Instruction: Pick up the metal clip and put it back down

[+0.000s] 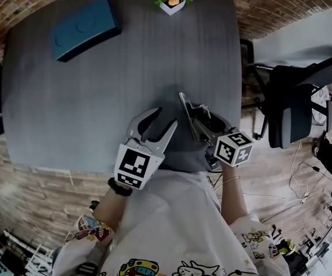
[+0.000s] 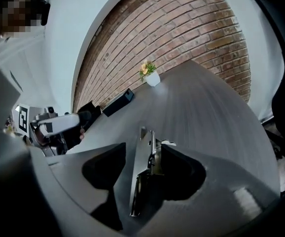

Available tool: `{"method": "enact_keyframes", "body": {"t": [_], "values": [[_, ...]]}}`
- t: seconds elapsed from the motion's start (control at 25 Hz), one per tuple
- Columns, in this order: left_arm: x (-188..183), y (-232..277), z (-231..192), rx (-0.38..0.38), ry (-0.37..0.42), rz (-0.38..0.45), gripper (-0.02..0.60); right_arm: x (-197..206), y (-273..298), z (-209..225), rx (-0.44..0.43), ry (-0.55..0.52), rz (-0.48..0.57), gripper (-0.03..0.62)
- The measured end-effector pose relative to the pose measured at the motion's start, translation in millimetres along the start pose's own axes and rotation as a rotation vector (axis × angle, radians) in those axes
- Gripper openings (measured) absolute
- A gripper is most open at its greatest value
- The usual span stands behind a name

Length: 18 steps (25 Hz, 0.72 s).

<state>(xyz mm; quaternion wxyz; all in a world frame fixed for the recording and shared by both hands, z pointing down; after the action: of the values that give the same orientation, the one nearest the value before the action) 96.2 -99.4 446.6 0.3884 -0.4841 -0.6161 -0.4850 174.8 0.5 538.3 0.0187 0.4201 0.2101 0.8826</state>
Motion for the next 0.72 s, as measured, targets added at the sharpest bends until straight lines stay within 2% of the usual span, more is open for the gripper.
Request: {"method": "enact_keyframes", "body": {"t": [0.24,0.36,0.4,0.72], "values": [[-1.1,1.2,-3.5,-0.005,-0.005,0.003,0.187,7.5,5.9,-2.8,-0.023,-0.036,-0.108,0.182],[-0.6,1.1,-5.0,-0.009,-0.009,0.003,0.187,11.1,8.2,-0.4,-0.006,-0.056,-0.158,0.15],[-0.3,1.0,-5.2,-0.009,-0.011,0.003,0.187,11.1,8.3,1.0,0.0,-0.054,-0.167,0.126],[1.6,-1.0,-8.0,-0.019,-0.016,0.007,0.186,9.9,9.2,3.8,-0.021,-0.01,-0.191,0.114]]}}
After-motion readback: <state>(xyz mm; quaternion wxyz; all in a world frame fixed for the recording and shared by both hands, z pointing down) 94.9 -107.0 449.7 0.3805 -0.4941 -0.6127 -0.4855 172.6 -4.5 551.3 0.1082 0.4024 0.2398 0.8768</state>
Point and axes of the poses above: the fingertips, and each gripper's own axes: y forward along the fingers, z to its right, x out of its underside, the point moved 2 cm from there along -y, backward along the fingers, and after that the axes turned 15 degrees about z, right-handed, at the moved point
